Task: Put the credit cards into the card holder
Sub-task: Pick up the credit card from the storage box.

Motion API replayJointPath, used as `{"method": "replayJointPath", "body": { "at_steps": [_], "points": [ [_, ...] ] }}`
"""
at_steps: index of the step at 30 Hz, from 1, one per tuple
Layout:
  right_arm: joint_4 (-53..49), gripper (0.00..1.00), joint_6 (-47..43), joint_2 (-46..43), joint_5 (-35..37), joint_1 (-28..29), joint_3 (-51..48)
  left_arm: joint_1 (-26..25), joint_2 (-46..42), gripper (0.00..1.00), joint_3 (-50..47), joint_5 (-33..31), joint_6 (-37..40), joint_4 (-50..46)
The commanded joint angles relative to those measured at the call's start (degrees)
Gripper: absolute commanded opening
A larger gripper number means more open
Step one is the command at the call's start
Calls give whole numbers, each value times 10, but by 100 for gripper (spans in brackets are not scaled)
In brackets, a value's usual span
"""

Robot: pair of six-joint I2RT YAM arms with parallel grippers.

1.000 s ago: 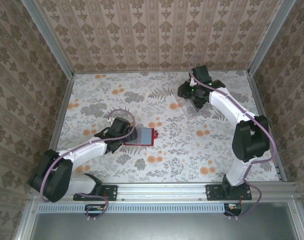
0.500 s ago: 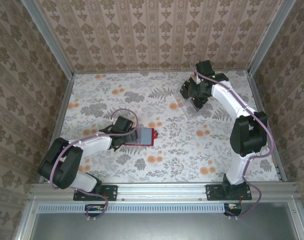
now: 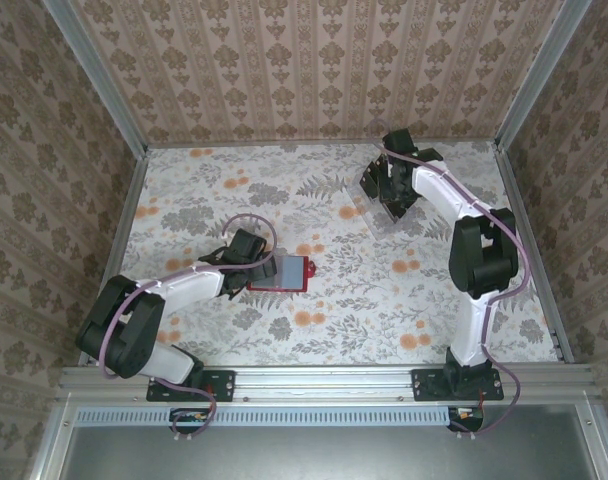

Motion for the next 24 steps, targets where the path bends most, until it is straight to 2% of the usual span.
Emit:
{"method": "replayJointPath", "body": {
  "at_steps": [1, 6, 12, 24],
  "points": [
    [-18, 45, -10, 14, 23, 4, 16, 5, -12, 100, 8, -6, 12, -19],
    [-10, 39, -8, 4, 12, 7, 3, 7, -13, 100, 7, -6, 12, -20],
    [-3, 28, -5, -9, -3, 8, -12, 7, -14, 100, 3, -6, 10, -19],
    [-7, 14, -13, -5, -9, 8, -8, 10, -17, 100, -1, -2, 10, -18]
  ]
}}
